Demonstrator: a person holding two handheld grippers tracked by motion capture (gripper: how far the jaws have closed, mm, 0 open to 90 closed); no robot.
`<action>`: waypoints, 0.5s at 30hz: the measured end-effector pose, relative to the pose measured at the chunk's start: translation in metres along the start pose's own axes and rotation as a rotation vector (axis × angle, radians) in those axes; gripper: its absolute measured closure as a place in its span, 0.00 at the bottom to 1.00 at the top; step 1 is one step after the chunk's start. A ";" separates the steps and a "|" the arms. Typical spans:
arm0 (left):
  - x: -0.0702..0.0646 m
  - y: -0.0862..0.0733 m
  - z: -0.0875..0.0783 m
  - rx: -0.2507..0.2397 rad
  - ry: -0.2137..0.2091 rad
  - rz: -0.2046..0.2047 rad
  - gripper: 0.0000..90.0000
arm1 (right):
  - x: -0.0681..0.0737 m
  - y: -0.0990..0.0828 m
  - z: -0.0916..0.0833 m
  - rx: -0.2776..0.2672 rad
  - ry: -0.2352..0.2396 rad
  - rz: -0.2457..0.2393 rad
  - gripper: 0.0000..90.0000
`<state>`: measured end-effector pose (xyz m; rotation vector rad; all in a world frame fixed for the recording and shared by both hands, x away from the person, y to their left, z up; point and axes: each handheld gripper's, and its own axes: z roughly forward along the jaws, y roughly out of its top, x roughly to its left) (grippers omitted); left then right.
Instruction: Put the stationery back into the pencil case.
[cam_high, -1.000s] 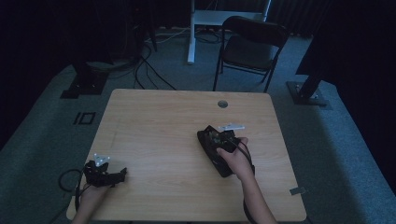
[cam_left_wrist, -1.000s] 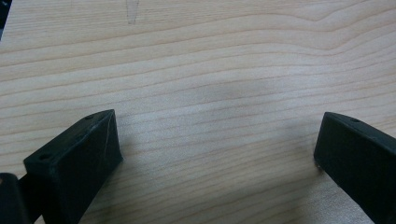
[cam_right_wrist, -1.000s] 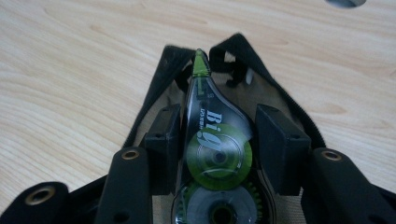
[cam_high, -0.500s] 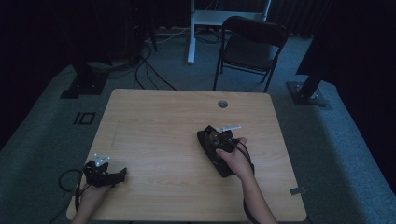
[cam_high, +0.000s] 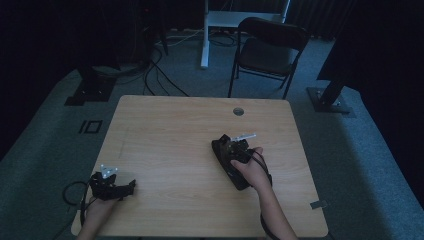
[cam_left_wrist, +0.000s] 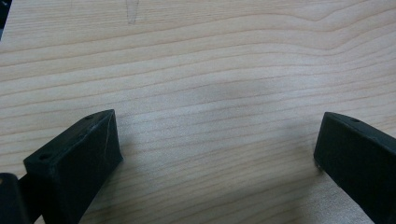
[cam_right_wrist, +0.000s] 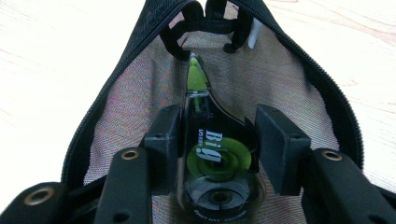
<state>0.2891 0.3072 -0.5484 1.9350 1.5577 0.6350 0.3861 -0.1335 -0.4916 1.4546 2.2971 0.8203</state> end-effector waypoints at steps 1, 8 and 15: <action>0.000 0.000 0.000 0.000 0.000 0.000 0.01 | 0.000 0.000 0.000 0.000 -0.001 0.000 0.57; 0.000 0.000 0.000 0.000 0.001 0.000 0.01 | -0.001 0.000 0.000 -0.006 -0.001 -0.013 0.54; 0.000 0.000 0.000 0.001 0.000 0.001 0.01 | -0.003 0.000 -0.004 -0.024 0.008 -0.010 0.54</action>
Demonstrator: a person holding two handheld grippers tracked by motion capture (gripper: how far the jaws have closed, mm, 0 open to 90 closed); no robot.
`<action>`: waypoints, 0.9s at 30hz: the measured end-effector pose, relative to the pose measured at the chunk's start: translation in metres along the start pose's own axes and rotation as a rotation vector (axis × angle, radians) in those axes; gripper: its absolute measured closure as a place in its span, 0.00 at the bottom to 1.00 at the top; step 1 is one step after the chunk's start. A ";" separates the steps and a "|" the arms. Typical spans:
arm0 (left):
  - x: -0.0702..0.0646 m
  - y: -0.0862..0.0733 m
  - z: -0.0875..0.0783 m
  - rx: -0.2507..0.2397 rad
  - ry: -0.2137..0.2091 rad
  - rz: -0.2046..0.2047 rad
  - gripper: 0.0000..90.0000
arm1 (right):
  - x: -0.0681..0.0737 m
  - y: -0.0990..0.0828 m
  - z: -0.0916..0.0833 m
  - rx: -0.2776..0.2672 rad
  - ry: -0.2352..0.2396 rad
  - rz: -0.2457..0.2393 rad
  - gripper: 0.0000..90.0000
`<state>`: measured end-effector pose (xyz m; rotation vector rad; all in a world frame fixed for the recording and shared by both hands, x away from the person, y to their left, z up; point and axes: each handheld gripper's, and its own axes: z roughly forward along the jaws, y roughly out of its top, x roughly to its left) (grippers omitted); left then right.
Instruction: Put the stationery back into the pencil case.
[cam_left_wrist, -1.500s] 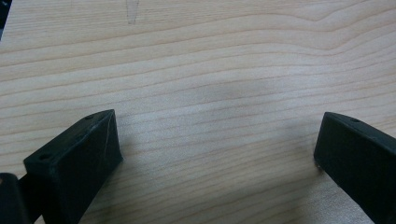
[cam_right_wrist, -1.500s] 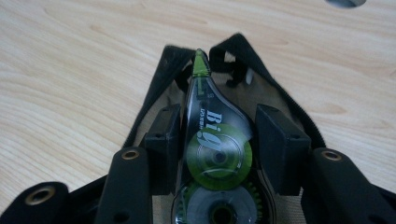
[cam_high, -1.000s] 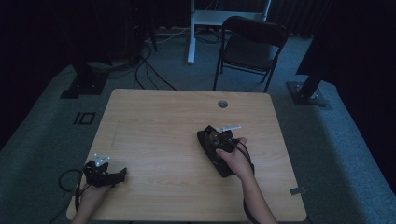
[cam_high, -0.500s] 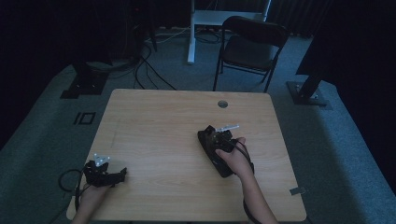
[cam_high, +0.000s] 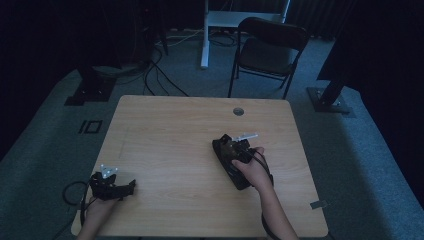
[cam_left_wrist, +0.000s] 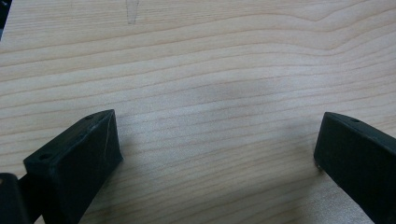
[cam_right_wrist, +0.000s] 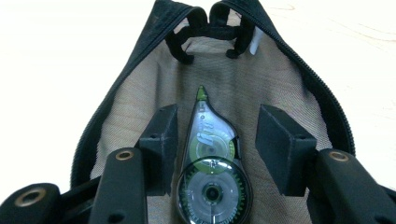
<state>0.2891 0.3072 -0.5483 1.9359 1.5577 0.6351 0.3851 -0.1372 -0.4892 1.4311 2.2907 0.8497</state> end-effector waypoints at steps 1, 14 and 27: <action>0.000 0.000 0.000 0.000 0.000 -0.001 0.01 | 0.000 0.000 -0.001 -0.002 0.004 -0.001 0.54; 0.000 0.000 0.000 0.000 0.000 0.000 0.01 | 0.001 0.004 -0.018 -0.075 0.042 -0.008 0.51; 0.000 0.000 0.000 0.000 0.000 0.000 0.01 | -0.003 0.001 -0.040 -0.167 0.090 -0.016 0.44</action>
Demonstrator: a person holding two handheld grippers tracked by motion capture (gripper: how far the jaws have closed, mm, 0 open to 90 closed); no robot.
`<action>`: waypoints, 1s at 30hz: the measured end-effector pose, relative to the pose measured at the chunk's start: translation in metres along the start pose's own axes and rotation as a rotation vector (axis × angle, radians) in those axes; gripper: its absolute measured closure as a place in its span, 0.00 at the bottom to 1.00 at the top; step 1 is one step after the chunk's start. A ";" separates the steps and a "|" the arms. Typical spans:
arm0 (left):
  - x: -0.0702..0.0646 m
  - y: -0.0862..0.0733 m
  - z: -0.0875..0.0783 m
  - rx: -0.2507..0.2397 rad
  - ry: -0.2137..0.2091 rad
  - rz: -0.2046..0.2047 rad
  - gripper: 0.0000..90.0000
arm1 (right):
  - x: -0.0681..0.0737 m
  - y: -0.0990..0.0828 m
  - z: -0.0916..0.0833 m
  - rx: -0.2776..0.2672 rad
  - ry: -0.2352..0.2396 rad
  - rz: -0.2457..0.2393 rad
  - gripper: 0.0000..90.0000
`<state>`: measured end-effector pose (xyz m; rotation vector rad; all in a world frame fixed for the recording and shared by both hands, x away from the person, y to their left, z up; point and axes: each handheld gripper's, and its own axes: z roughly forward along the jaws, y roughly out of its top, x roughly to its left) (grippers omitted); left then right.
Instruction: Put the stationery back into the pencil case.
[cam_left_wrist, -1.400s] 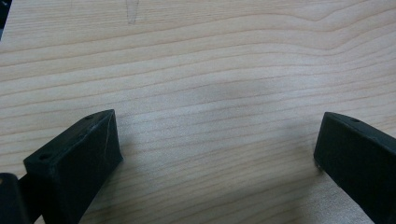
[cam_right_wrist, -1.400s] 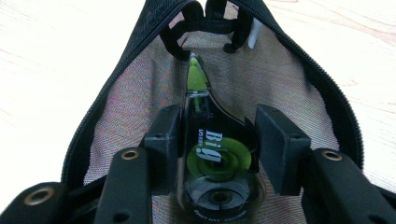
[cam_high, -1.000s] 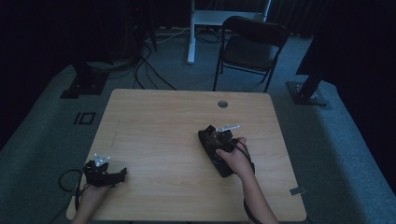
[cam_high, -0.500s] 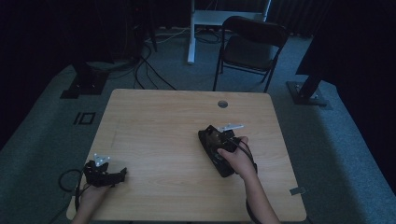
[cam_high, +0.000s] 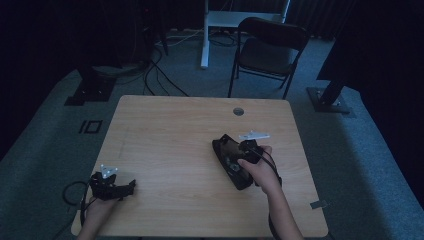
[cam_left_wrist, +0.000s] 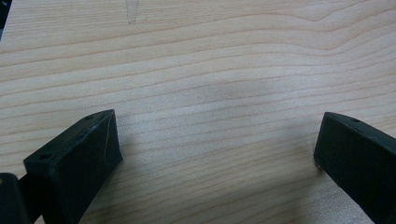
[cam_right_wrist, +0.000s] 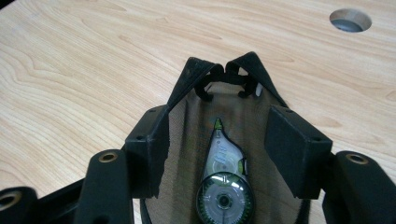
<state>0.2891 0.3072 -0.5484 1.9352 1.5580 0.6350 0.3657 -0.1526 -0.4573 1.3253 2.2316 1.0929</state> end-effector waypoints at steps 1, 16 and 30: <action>0.000 0.000 0.000 0.000 0.000 0.000 0.01 | -0.001 0.000 -0.002 -0.005 0.001 0.001 0.44; 0.000 0.000 0.000 0.000 0.000 0.000 0.01 | -0.014 -0.008 -0.023 -0.052 -0.008 0.024 0.41; 0.000 0.000 0.000 0.000 0.000 0.000 0.01 | -0.037 -0.028 -0.046 -0.090 -0.021 0.073 0.37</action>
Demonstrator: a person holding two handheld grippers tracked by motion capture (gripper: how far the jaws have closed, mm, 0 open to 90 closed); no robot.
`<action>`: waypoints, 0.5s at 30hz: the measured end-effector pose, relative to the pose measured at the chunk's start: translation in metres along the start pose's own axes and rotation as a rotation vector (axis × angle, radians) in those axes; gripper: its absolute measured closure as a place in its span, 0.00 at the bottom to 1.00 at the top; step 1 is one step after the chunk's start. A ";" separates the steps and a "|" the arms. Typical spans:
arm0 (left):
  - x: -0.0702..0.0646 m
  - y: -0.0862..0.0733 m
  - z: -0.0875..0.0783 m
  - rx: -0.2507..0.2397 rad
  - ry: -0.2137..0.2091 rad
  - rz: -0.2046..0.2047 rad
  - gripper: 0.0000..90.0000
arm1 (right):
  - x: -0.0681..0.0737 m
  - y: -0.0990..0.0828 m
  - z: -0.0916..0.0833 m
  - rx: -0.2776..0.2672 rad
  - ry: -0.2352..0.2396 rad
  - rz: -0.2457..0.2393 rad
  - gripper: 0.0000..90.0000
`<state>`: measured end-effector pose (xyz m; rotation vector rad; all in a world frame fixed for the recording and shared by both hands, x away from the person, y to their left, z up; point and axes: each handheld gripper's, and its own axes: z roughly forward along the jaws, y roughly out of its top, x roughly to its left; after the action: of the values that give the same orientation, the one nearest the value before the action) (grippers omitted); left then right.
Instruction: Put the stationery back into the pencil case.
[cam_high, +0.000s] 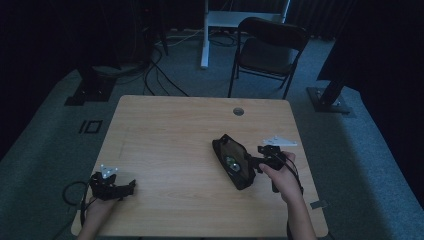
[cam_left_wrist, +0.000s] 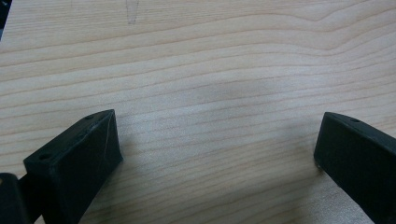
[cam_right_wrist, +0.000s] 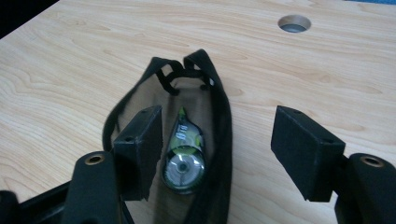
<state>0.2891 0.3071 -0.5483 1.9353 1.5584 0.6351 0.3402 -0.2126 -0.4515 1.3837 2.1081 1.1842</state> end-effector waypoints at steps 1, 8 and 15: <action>0.000 0.000 0.000 0.000 0.000 0.000 0.01 | -0.002 -0.001 -0.001 -0.003 -0.001 0.001 0.37; 0.000 0.000 0.000 0.000 0.000 0.000 0.01 | -0.015 -0.012 -0.010 -0.009 -0.024 0.025 0.34; 0.000 0.000 0.000 0.000 0.000 0.000 0.01 | -0.025 -0.024 -0.016 -0.021 -0.038 0.041 0.34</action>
<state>0.2891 0.3071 -0.5483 1.9353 1.5586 0.6352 0.3269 -0.2464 -0.4647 1.4351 2.0456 1.1826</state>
